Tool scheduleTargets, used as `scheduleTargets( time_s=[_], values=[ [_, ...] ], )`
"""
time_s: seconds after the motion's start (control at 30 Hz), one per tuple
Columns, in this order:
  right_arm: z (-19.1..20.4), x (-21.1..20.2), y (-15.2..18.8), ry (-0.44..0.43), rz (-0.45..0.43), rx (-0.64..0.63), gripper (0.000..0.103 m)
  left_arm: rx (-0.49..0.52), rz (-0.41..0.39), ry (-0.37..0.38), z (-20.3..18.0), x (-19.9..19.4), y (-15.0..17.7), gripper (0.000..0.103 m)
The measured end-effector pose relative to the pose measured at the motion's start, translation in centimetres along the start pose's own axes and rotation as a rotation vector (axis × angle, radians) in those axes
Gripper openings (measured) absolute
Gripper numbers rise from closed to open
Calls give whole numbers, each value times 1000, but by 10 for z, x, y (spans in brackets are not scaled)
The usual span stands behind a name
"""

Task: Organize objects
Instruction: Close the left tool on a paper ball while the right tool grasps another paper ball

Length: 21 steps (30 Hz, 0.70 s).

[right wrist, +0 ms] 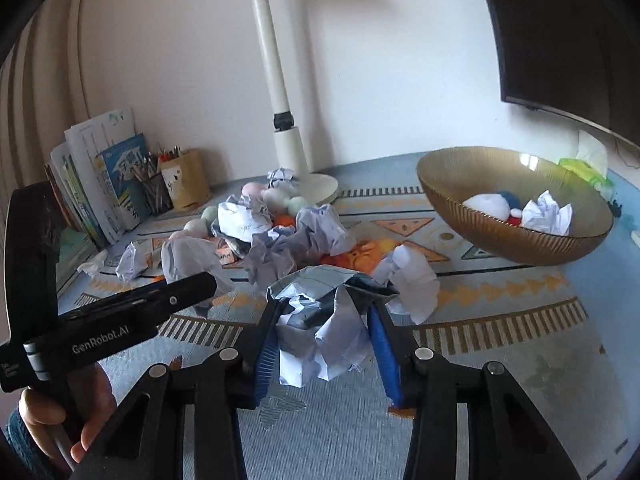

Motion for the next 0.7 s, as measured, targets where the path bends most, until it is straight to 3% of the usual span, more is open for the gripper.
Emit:
scheduleTargets(
  time_s=[0.13,0.7],
  values=[
    [4,2,1,11,0,-25,43,11,20,29,-7,3,2,52],
    [-1,1,2,-4,7,-10,43,23,17,22,-12,4,4,52]
  ],
)
Point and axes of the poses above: each gripper's, at about its wrist camera, not at the fingertips, and x roughly the way its jaws point, z to its left, y to its underside, the point moved 8 cm from there along x, roughly the way its jaws point, and after that the axes turned 9 degrees about y, right-handed, at the moved point
